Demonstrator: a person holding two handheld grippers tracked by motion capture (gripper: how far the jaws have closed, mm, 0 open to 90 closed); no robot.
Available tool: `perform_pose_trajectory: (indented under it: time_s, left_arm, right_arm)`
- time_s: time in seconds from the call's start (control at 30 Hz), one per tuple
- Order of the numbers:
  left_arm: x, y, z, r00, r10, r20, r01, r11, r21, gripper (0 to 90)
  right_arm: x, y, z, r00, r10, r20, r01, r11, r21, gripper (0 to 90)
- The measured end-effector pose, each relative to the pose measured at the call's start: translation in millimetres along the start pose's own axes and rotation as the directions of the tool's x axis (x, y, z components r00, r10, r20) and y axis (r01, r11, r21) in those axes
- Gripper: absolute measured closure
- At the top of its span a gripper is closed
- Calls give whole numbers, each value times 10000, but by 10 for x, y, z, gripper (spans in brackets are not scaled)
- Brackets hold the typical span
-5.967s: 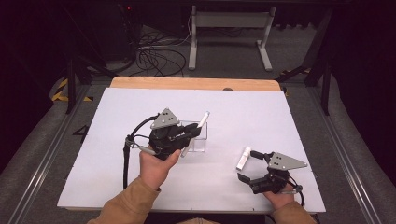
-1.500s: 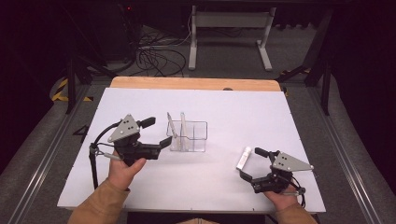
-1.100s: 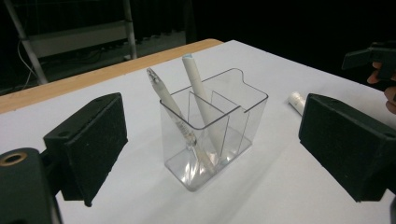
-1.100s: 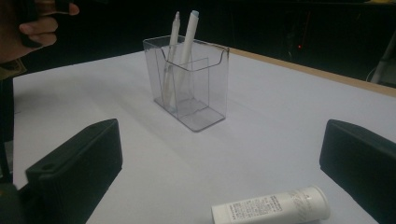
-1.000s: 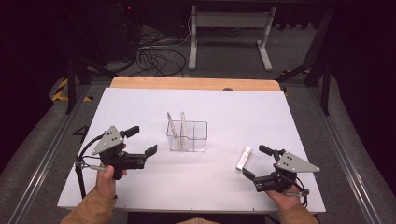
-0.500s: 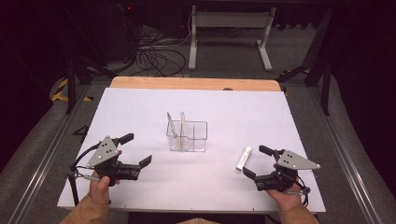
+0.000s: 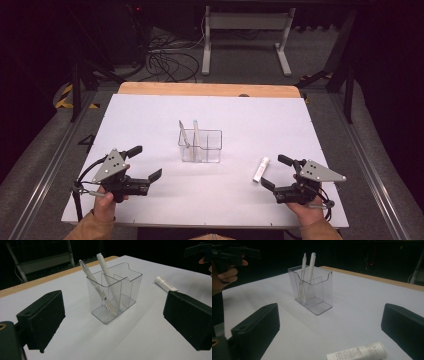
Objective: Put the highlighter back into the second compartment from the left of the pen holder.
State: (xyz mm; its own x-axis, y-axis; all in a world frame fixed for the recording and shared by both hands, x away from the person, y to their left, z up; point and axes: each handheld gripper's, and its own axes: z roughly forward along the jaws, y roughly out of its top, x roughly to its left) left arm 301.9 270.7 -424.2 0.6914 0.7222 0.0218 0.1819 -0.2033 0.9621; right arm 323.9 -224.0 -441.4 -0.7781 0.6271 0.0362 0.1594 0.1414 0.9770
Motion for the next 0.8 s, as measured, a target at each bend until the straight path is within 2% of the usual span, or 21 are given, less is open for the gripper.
perform_pose_trajectory:
  time_s: [0.23,0.37,0.47,0.53,0.67,0.73,0.8]
  left_arm:
    - [17,-27,-15,10000,-33,-90,34,9999,112,48]
    - [24,-34,-24,9999,32,-126,-30,9999,163,48]
    - [21,-41,-31,9999,16,-163,-13,9999,161,47]
    - [19,-46,-33,9998,-21,-175,24,9999,148,48]
    - [21,-57,-45,9997,-24,-237,27,9999,151,47]
    - [30,-61,-51,9997,33,-257,-29,9999,149,47]
    - [27,-66,-56,9996,-10,-279,14,9999,152,47]
  right_arm:
    - [20,21,-14,9995,-218,-229,214,9997,-153,53]
    - [-4,31,17,9992,60,-401,-55,9999,142,47]
    - [-2,41,29,9999,-21,-140,27,9993,384,17]
    - [-6,56,49,9999,172,11,-173,9971,742,3]
    - [-14,77,50,9996,131,245,-150,9968,782,1]
    - [-19,85,53,9984,82,559,-132,9959,890,1]
    - [-32,84,68,9979,199,623,-259,9950,963,0]
